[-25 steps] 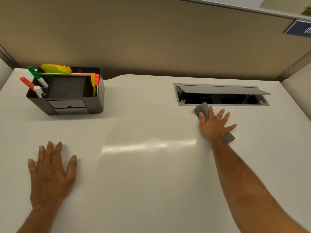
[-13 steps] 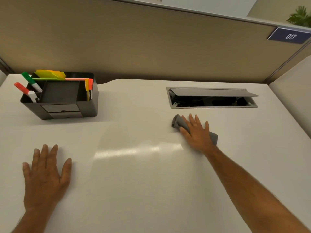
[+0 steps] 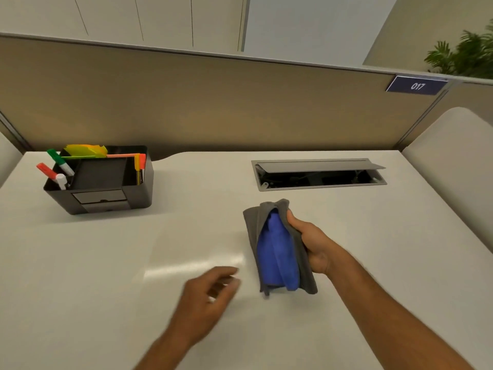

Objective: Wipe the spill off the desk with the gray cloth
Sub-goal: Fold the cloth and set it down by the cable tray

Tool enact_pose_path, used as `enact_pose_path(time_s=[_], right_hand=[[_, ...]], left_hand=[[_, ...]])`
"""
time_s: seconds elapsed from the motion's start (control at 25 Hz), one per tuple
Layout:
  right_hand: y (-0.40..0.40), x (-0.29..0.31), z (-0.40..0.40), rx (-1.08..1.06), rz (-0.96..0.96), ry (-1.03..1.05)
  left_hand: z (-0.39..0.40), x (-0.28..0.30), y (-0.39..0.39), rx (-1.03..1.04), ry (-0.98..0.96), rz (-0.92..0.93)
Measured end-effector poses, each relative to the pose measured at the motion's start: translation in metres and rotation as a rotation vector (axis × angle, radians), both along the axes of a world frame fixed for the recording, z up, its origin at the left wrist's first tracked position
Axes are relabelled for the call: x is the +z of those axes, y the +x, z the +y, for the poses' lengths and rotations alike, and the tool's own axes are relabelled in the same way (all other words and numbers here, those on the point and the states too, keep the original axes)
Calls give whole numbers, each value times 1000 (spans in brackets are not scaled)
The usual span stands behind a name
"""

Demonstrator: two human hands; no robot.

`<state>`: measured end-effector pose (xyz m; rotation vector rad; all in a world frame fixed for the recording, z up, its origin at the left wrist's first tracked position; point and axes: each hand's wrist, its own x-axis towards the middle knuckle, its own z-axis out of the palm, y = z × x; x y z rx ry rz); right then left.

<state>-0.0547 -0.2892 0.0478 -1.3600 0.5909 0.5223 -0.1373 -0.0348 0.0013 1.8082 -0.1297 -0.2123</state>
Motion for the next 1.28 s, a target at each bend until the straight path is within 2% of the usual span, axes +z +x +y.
enact_pose_path(time_s=[0.12,0.2,0.28,0.4,0.48,0.52,0.64,0.72,0.8,0.88,0.96,1.0,1.04,1.08,1.12,1.2,1.24,1.28], right_hand=[[-7,5,2,-62,3,124],[-14,4,3,-62,35,269],[-23,6,7,-12,21,290],[-28,16,15,81,-26,-9],[-25,21,16,289,-112,-289],[-23,25,16,392,-133,-355],[-19,43,12,421,-122,-301],[-18,52,8,417,-128,-278],[-22,56,13,537,-202,-269],[-31,43,24,803,-348,-335],[-42,23,31,1071,-503,-694],[-47,19,33,1115,-543,-857],[-50,17,31,1109,-580,-916],[-53,21,27,1046,-610,-855],[-53,23,21,896,-614,-695],[-43,18,4,400,-526,-358],[-36,11,-9,171,-419,-226],[-30,1,-19,29,-262,-66]], left_hand=[[-60,36,-2,-82,-241,212],[-75,49,1,-55,-288,250],[-80,51,5,-17,-299,274],[-77,49,5,55,-216,271],[-71,47,6,134,-201,306],[-68,47,7,169,-215,324],[-59,53,13,221,-266,378],[-58,58,22,185,-330,528],[-62,65,30,113,-506,766],[-64,73,37,83,-799,912],[-64,78,41,107,-998,959],[-64,78,42,112,-1028,958],[-64,78,42,115,-1034,953],[-64,77,41,116,-1042,945],[-63,73,42,119,-1050,918],[-62,71,46,143,-1060,849],[-61,70,49,147,-1064,817],[-61,69,53,137,-1074,792]])
